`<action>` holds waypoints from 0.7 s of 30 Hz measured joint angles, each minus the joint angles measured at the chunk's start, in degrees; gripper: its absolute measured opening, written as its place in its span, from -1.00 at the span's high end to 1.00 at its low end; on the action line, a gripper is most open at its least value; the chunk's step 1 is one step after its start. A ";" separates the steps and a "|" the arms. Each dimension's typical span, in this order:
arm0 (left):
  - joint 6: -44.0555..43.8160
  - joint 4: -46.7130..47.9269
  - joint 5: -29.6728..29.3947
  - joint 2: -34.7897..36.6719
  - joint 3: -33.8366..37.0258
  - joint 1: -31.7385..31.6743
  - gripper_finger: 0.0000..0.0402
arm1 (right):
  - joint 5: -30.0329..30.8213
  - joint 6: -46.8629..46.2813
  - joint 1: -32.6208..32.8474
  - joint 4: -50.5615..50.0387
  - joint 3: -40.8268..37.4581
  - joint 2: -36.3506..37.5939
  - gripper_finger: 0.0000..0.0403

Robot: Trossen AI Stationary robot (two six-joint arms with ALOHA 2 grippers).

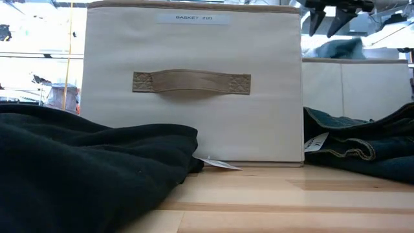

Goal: Sort clothes
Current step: Put the light blue jeans in the right brown bin, then put the black shirt in the left brown bin

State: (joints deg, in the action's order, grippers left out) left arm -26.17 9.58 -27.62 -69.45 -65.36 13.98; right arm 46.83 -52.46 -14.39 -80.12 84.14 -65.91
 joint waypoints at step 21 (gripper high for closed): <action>-0.02 0.04 0.00 0.00 0.00 -1.20 0.11 | -13.58 19.77 15.27 17.43 0.02 11.57 -0.41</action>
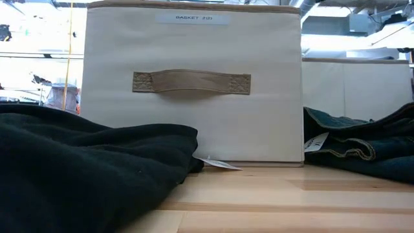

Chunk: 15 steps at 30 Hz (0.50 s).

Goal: Sort clothes
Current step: Put the black shirt in the left brown bin

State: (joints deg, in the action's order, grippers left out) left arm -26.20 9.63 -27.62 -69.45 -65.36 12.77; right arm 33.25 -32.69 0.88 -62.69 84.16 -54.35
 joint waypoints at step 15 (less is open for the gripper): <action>0.22 0.28 0.00 0.00 0.00 -0.54 0.11 | -1.66 -9.65 27.43 -6.14 -0.02 -5.99 -0.40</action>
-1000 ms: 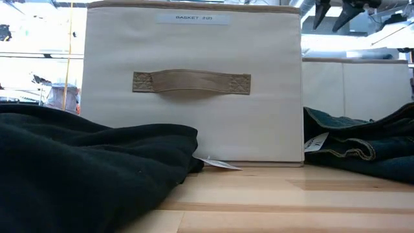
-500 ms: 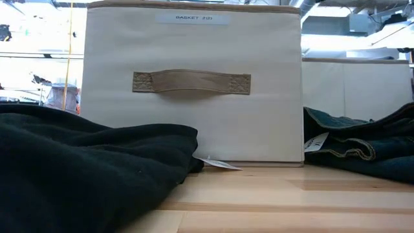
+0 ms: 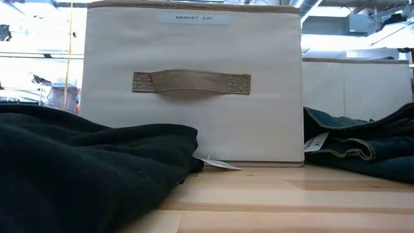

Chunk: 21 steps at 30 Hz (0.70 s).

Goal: Sort clothes
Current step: Put the black shirt in the left brown bin

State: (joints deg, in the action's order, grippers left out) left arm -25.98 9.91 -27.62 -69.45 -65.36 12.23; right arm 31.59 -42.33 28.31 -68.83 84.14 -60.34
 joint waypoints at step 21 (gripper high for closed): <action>3.39 0.13 6.15 0.00 0.00 0.00 0.11 | -10.71 -27.83 16.68 -0.99 0.00 -25.62 -0.40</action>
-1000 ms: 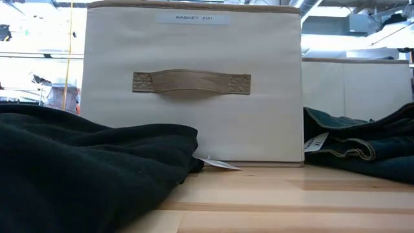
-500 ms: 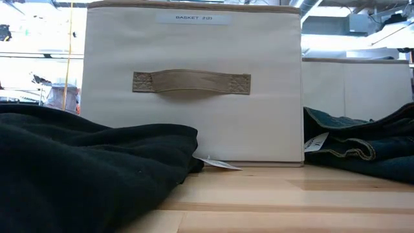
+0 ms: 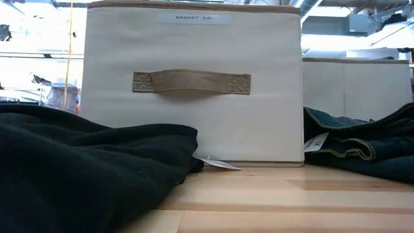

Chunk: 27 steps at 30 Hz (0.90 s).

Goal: Sort clothes
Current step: Put the black shirt in the left brown bin

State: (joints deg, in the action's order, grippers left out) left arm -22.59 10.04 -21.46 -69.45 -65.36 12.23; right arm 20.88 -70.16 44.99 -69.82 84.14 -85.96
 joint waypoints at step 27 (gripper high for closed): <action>0.29 0.39 7.19 -0.01 -0.70 5.43 0.11 | -11.58 5.53 0.24 -1.85 -0.04 -16.44 -0.40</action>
State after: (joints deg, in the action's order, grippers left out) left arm -22.30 10.43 -14.27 -69.46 -66.06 17.66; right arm 9.30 -64.63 45.22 -71.67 84.09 -102.40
